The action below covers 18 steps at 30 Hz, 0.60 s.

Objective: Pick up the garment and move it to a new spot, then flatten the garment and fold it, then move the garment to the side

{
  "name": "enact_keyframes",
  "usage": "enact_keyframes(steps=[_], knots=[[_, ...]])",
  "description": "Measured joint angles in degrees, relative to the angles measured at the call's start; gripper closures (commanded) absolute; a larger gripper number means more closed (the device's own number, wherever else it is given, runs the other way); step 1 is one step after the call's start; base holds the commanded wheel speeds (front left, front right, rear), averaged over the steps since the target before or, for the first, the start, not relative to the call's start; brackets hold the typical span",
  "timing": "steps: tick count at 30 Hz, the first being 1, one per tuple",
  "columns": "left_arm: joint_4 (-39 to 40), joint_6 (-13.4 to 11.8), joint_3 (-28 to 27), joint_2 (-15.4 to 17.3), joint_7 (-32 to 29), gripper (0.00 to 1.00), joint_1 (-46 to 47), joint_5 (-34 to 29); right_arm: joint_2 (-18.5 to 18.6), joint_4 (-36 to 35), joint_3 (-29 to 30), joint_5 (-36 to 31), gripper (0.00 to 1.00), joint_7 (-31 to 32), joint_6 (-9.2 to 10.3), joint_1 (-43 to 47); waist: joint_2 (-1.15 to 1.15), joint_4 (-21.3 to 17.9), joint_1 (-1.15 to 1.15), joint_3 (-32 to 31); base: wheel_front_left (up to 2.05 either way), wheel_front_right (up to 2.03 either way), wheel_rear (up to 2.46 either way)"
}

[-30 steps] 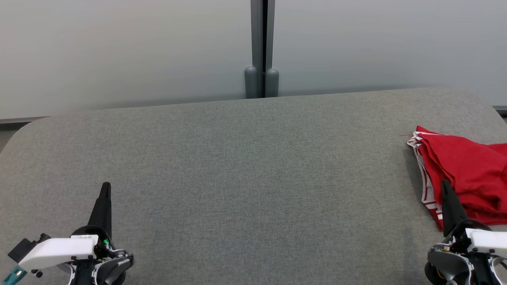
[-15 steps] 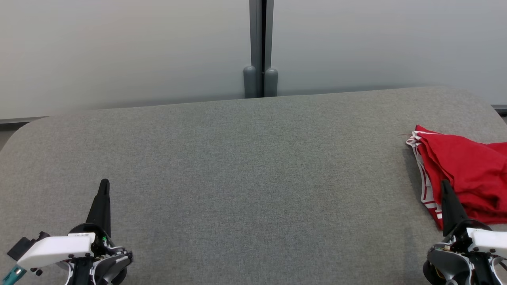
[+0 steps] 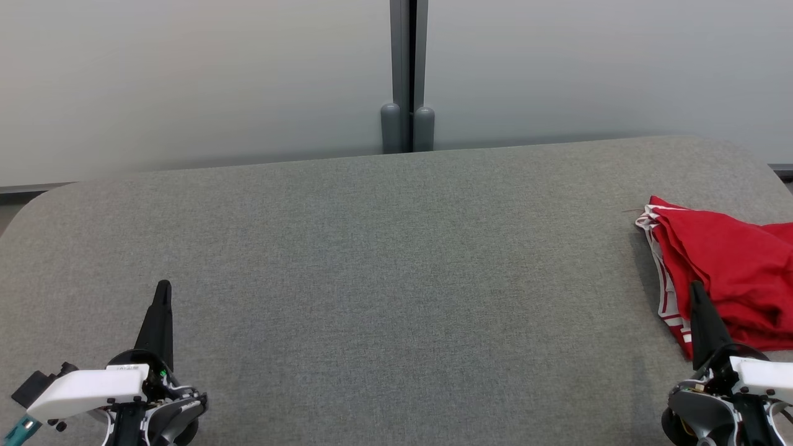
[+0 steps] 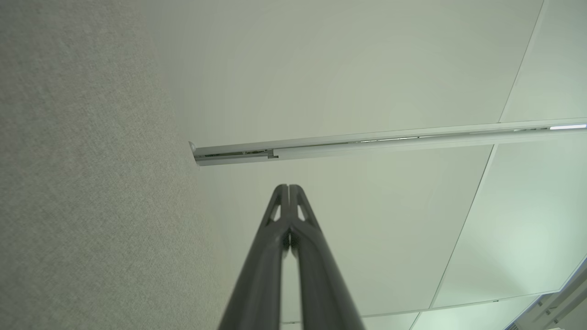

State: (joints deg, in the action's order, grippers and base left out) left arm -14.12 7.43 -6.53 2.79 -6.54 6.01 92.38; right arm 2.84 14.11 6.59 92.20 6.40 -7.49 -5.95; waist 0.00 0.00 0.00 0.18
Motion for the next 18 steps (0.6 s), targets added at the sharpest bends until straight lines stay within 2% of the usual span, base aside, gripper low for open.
enact_keyframes(steps=[18], knots=[[0.0, 0.0, 0.0, 0.0, 0.0, 1.0, 0.0, 0.0, 0.0, 0.0, 0.0, 0.0, 1.0, 0.0, 0.0, 0.0, 0.0, 0.0, 0.0, 0.0, 0.0, 0.0, 0.0]])
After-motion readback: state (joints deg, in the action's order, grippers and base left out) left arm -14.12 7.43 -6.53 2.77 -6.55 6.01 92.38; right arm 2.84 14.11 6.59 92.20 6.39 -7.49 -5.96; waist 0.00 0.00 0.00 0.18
